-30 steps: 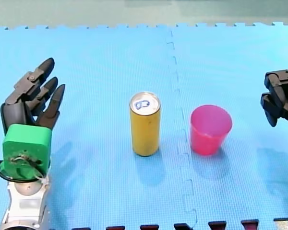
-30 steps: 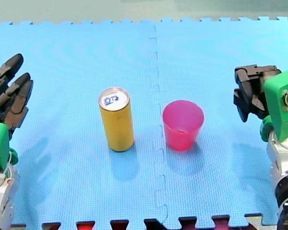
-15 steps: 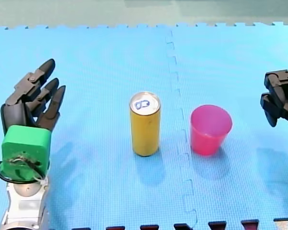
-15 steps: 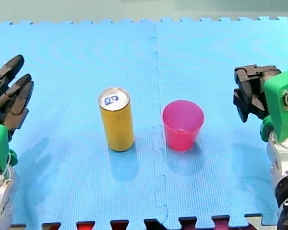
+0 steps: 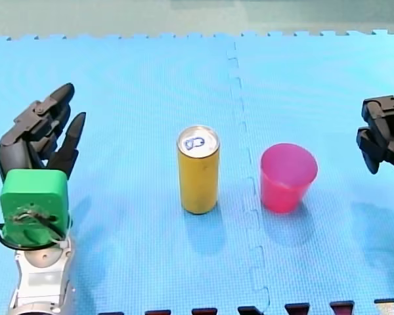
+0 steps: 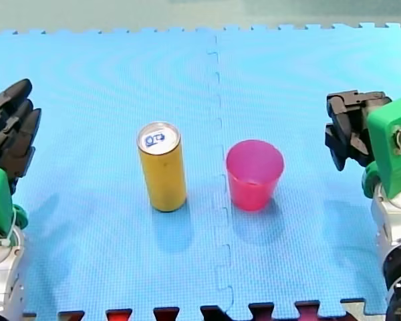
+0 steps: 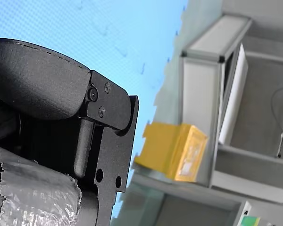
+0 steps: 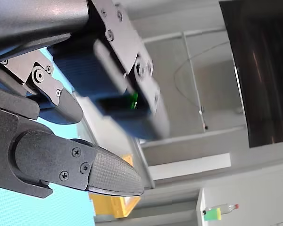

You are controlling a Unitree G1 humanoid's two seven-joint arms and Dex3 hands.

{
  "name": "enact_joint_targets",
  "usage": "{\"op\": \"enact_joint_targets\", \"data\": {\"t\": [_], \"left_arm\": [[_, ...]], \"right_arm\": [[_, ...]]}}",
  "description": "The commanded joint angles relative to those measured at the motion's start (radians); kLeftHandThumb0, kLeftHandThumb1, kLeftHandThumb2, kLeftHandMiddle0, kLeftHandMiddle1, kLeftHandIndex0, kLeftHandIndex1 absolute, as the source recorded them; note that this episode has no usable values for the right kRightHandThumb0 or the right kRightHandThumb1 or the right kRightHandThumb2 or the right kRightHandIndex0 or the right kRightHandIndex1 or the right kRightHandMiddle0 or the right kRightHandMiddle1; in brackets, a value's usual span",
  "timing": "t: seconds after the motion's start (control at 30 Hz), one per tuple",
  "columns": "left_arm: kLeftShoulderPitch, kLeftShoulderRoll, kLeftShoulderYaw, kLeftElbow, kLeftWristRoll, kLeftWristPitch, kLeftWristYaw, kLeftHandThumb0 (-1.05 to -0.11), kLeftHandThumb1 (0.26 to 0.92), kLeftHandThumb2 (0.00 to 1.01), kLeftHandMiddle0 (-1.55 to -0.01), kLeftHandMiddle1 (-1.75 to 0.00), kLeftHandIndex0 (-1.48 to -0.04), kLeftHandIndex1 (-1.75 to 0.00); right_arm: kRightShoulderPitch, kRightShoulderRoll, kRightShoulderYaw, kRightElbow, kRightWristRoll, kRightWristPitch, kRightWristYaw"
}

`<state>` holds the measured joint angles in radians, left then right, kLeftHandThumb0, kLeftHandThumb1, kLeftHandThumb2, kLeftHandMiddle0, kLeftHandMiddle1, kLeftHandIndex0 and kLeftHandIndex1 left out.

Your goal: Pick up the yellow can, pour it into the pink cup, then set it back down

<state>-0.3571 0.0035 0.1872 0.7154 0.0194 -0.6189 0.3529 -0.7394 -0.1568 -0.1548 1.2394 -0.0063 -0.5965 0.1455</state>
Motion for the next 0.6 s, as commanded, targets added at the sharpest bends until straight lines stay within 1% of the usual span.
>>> {"op": "enact_joint_targets", "data": {"t": [0.0,0.2,0.57], "left_arm": [[0.0,0.003,0.002,0.003,0.007,-0.01,0.006,-0.461,0.83,0.0,-0.71,0.0,-1.24,-0.02],[-0.009,0.014,-0.001,0.033,0.035,-0.027,0.024,-0.471,0.832,0.0,-0.69,0.0,-1.24,-0.01],[-0.007,0.027,-0.014,0.034,0.072,-0.021,0.043,-0.478,0.837,0.0,-0.65,0.0,-1.24,0.0]], "right_arm": [[0.001,-0.005,-0.001,-0.001,0.002,0.0,-0.002],[0.0,-0.006,0.0,0.002,0.001,0.0,-0.002],[0.002,-0.007,0.001,0.001,0.001,-0.004,0.0]]}}
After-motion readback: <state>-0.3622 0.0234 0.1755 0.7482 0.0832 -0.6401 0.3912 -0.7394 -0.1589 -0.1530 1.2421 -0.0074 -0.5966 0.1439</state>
